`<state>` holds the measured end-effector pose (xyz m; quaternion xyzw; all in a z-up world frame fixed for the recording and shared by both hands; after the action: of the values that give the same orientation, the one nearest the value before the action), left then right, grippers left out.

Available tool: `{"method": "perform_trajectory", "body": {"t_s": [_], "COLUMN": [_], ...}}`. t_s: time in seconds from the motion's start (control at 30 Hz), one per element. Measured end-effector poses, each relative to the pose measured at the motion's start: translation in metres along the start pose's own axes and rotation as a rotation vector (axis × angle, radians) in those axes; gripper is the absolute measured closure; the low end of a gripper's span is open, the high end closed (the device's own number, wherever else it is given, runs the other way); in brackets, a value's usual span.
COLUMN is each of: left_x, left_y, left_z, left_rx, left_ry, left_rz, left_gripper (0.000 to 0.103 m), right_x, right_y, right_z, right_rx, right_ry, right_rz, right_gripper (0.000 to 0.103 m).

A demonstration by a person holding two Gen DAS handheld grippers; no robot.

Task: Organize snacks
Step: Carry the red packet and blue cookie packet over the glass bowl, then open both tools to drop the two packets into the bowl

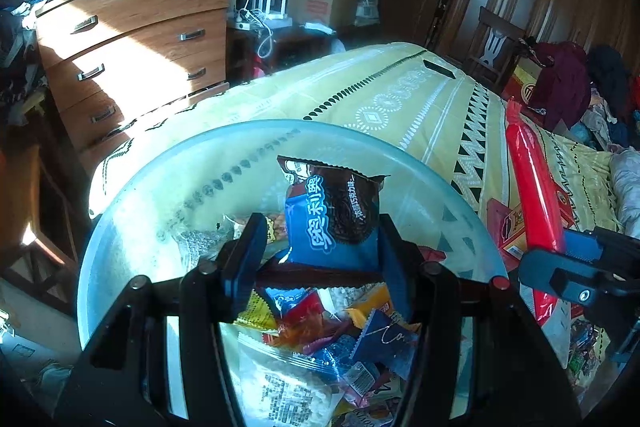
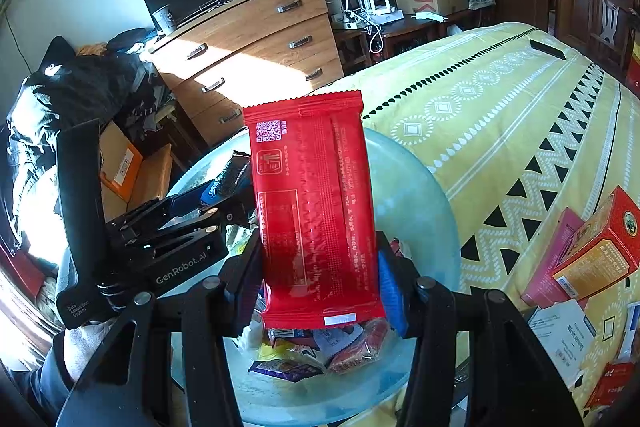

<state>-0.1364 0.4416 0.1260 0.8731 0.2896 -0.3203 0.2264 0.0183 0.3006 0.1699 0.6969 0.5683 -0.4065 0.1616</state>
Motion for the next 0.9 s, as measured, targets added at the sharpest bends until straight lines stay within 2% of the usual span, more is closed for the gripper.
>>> {"method": "perform_trajectory", "body": {"t_s": [0.17,0.33,0.57,0.63,0.8,0.9], "left_x": [0.001,0.001,0.0,-0.001,-0.009,-0.026], "left_y": [0.0,0.0,-0.003,-0.003,0.005,0.023], "left_z": [0.0,0.0,0.002,0.001,0.0,0.001], "left_rx": [0.005,0.011,0.015,0.015,0.032,0.063], "left_ry": [-0.007,-0.009,-0.008,-0.004,0.006,0.029], "left_rz": [-0.015,-0.022,-0.052,-0.062,-0.067,-0.003], "left_gripper": [0.045,0.034,0.028,0.02,0.012,0.011], "right_x": [0.005,0.008,-0.002,-0.012,-0.047,-0.086], "right_y": [-0.002,0.0,-0.003,-0.005,-0.009,-0.001], "right_z": [0.002,0.002,0.0,0.0,0.005,0.024], "right_rx": [-0.001,0.014,0.014,0.014,0.006,-0.003], "right_ry": [-0.01,-0.01,0.02,0.044,0.113,0.184], "right_rz": [-0.003,-0.001,-0.007,-0.011,-0.019,0.008], "right_gripper": [0.046,0.044,0.043,0.04,0.036,0.035]}}
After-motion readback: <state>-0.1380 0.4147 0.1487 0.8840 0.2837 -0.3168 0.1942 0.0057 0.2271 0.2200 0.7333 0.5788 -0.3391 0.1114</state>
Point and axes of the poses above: each gripper's, at about its wrist camera, not at the fingertips, and x roughly the way its jaws point, y to its right, z to its underside, the point moved 9 cm from there along x, roughly the way its jaws point, and after that the axes turned 4 degrees about z, right-handed, at the moved point
